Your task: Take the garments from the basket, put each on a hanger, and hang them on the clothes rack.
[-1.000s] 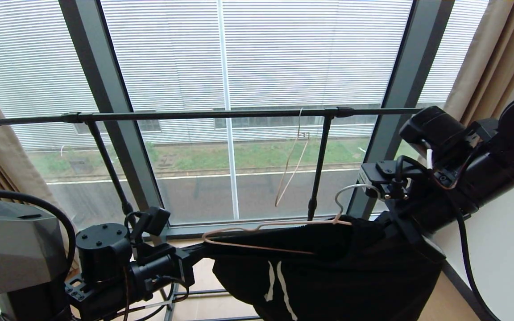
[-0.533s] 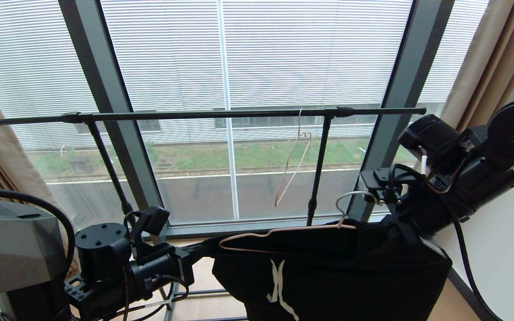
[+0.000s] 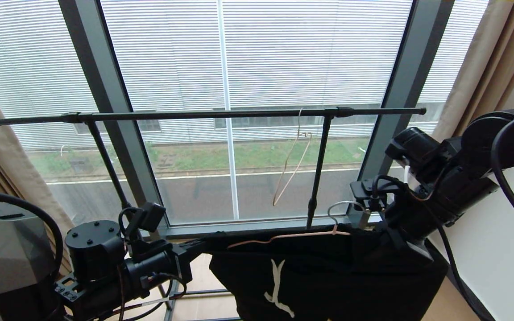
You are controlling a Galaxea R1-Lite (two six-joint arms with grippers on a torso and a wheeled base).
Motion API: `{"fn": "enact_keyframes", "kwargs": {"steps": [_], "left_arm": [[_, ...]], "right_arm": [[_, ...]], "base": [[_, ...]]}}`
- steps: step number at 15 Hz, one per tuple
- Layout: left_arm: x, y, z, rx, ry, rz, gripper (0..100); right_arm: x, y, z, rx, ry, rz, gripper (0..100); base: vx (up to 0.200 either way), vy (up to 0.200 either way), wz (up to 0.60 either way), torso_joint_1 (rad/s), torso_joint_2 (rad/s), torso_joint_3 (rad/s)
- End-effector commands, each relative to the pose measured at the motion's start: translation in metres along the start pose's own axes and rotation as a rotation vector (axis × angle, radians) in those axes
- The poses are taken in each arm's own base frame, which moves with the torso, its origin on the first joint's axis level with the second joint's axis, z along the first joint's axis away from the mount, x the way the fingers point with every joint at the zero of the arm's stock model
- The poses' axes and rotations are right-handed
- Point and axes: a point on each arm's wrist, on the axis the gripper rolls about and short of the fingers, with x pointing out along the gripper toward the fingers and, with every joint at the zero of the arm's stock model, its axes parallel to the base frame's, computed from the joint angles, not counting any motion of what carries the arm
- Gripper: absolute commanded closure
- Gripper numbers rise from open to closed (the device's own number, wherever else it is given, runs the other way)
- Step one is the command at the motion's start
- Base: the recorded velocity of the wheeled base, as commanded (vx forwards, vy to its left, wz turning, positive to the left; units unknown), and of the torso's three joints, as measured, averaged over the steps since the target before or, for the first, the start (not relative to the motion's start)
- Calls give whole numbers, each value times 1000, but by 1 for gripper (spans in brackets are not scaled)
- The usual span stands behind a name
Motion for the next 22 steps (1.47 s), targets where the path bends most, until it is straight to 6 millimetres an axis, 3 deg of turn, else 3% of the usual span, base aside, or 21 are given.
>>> {"fn": "enact_keyframes", "kwargs": {"steps": [1,4,7,9,14,18,22], "left_arm": [[0,-5,4,16,-16,-19,100],[5,-14,15,56,-37,-49,100],[12,-38,36,117,92,18,100],[17,-55,34,161,131,105,100],[25,-68,39,206,140,74,100],[45,-98,52,230,199,38,100],[48,-104,54,244,197,104,100]], "right_arm": [[9,-5,0,5,9,13,100],[17,-7,-4,20,25,34,100],[30,-13,-10,18,7,13,100],[32,-14,-16,26,1,5,100],[32,-14,-19,37,-13,1,100],[32,-16,-19,40,-23,-9,100],[37,-18,-20,46,-35,-24,100]], "base": [[0,0,0,0,0,0],[0,0,0,0,0,0],[0,0,0,0,0,0],[0,0,0,0,0,0],[0,0,0,0,0,0],[0,0,0,0,0,0],[0,0,0,0,0,0]]}}
